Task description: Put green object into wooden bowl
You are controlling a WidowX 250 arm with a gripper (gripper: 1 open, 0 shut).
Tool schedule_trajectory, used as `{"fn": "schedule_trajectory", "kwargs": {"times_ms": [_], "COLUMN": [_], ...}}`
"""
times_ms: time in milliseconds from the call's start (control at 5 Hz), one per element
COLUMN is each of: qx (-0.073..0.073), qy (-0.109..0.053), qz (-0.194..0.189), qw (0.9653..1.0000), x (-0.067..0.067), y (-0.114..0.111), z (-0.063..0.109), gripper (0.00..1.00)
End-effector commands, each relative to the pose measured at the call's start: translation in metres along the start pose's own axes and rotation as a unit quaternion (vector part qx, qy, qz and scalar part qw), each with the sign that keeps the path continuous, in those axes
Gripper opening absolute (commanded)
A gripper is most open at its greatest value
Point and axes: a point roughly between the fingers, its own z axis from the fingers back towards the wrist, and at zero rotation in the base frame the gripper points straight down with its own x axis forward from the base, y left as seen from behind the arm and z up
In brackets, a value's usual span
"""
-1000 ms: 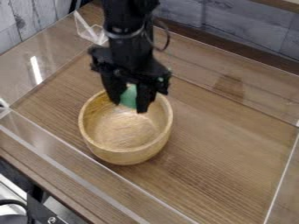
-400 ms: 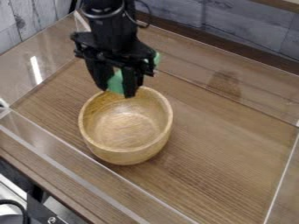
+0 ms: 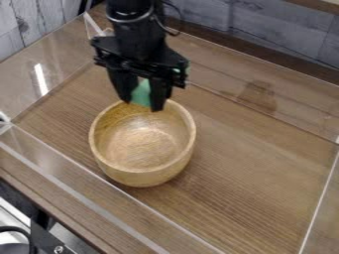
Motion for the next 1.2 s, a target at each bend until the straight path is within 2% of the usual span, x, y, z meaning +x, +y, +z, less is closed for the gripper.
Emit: {"fn": "schedule_trajectory", "kwargs": {"times_ms": [0, 200, 600, 1000], "qx": [0.009, 0.013, 0.011, 0.007], "qy": [-0.021, -0.021, -0.018, -0.015], "qz": [0.018, 0.036, 0.026, 0.014], "qw": [0.9996, 0.999, 0.9995, 0.9998], "x": [0.012, 0.015, 0.017, 0.012], "y": [-0.003, -0.004, -0.008, 0.014], "z": [0.011, 0.016, 0.018, 0.024], "gripper": [0.0, 0.0, 0.0, 0.0]}}
